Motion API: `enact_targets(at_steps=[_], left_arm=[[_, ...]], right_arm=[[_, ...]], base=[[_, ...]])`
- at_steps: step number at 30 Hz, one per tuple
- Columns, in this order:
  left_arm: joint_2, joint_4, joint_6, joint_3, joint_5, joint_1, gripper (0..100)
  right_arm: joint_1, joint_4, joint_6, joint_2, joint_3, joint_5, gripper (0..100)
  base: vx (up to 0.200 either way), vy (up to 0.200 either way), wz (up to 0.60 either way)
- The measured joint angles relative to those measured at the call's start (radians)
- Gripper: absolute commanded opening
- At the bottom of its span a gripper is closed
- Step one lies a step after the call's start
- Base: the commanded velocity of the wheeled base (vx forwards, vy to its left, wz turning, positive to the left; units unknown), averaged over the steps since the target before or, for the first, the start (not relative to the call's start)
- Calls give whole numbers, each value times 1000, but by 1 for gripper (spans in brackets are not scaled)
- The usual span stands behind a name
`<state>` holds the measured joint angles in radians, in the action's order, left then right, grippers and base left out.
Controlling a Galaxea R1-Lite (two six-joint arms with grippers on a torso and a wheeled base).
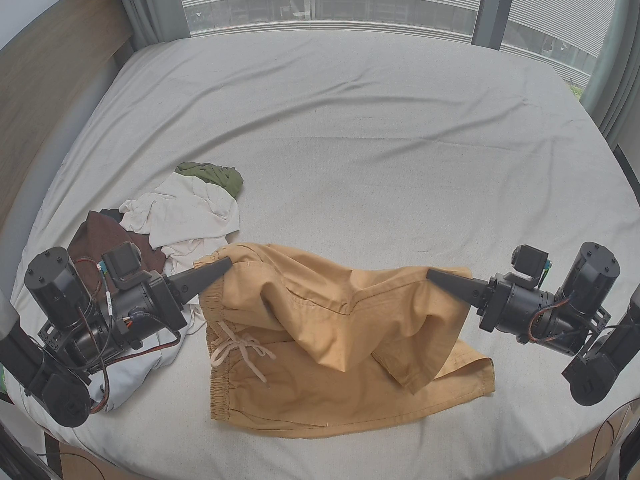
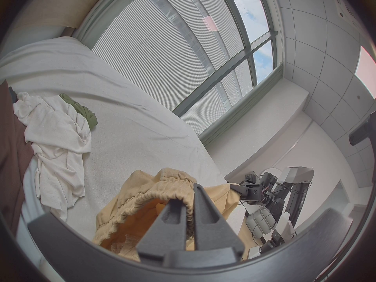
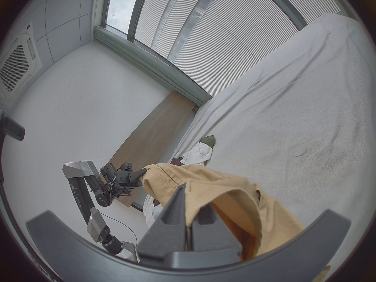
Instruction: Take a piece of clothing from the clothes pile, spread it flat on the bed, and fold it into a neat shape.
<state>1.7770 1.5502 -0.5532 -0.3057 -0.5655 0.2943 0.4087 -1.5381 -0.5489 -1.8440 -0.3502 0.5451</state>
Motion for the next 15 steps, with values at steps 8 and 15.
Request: enact_targets(at_steps=[8, 15], left_arm=[[9, 0, 1, -1, 2, 4, 0], [11, 0, 0, -16, 2, 2, 0]], right_arm=[[-20, 0, 0, -4, 2, 0, 0], [-70, 0, -2, 6, -6, 7, 0]], base=[[0, 0, 0], [0, 0, 0]])
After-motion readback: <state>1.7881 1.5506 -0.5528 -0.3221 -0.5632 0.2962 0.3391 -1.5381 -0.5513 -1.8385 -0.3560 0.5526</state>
